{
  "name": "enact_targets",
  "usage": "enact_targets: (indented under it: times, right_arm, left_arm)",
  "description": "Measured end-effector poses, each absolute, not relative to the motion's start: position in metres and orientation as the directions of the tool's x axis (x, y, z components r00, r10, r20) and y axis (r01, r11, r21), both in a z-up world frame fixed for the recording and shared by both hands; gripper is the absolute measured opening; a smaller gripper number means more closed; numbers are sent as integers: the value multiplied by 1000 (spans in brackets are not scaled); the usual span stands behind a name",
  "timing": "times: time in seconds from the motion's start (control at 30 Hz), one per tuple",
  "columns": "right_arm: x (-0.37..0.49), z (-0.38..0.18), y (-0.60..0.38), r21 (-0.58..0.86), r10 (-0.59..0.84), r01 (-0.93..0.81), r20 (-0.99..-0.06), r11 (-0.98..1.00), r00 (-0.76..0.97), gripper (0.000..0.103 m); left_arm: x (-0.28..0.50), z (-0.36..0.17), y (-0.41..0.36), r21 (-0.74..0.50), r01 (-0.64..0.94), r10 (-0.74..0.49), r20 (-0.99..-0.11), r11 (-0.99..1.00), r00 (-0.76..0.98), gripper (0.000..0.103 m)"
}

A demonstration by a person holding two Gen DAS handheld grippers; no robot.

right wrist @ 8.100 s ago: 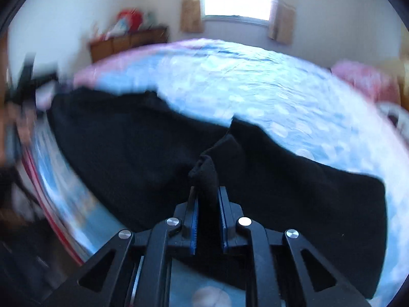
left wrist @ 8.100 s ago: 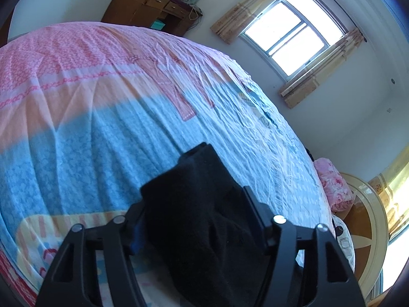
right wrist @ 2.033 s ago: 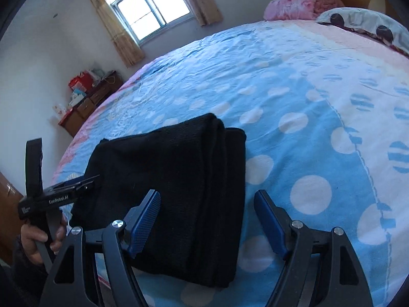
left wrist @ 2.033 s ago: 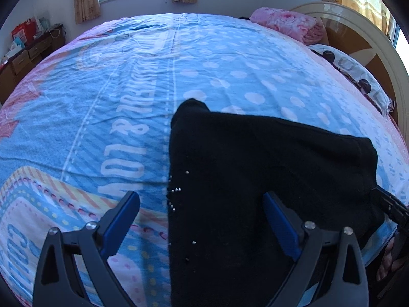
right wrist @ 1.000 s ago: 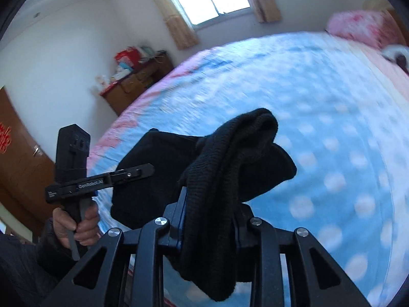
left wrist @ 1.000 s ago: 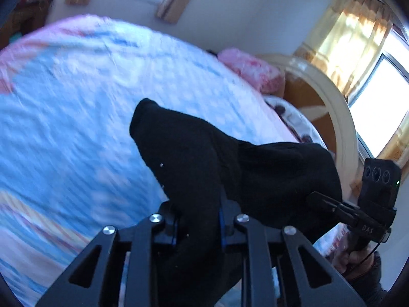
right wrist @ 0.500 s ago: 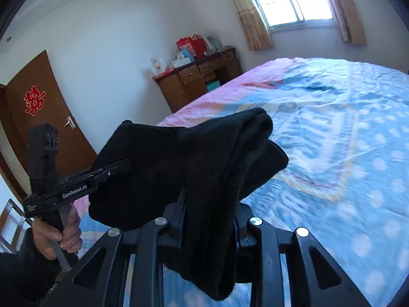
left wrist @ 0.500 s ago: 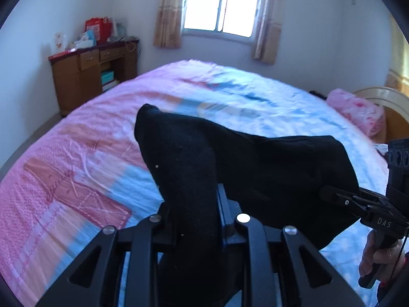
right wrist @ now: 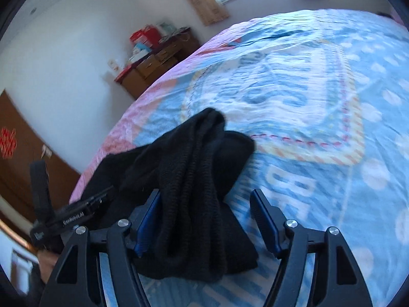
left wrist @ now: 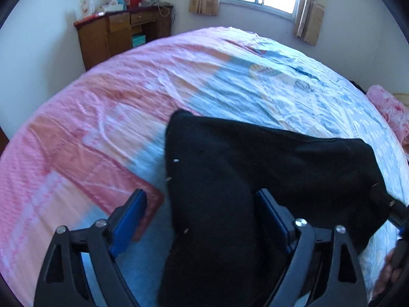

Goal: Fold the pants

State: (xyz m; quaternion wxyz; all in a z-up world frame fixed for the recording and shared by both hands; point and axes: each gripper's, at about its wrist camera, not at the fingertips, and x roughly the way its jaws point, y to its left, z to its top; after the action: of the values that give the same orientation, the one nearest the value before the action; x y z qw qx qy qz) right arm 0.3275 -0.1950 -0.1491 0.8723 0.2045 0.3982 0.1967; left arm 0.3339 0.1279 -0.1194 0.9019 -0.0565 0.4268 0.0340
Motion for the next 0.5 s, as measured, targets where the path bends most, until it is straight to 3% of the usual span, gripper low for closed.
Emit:
enact_targets:
  times: [0.07,0.17,0.33,0.5]
  right_arm:
    - [306,-135,-209,540,448,-87,-587,837,674,71]
    - [275,-110,-218,558,369,-7,-540,830,757,71]
    - [229,-69,-185,510,340,-24,-536,860,773,78]
    - [167,-46,-143,416,329,-111,-501,903,800,79]
  left_arm:
    - [311,-100,131,24,-121,101,-726,992,680,89]
    - [285,-79,132,55,-149,147,-666,987,731,95]
    - [243,-53,127,69,-155,164,-605,986,779,103]
    - [195,-38,115,83,-138,161,-567,987,808,103]
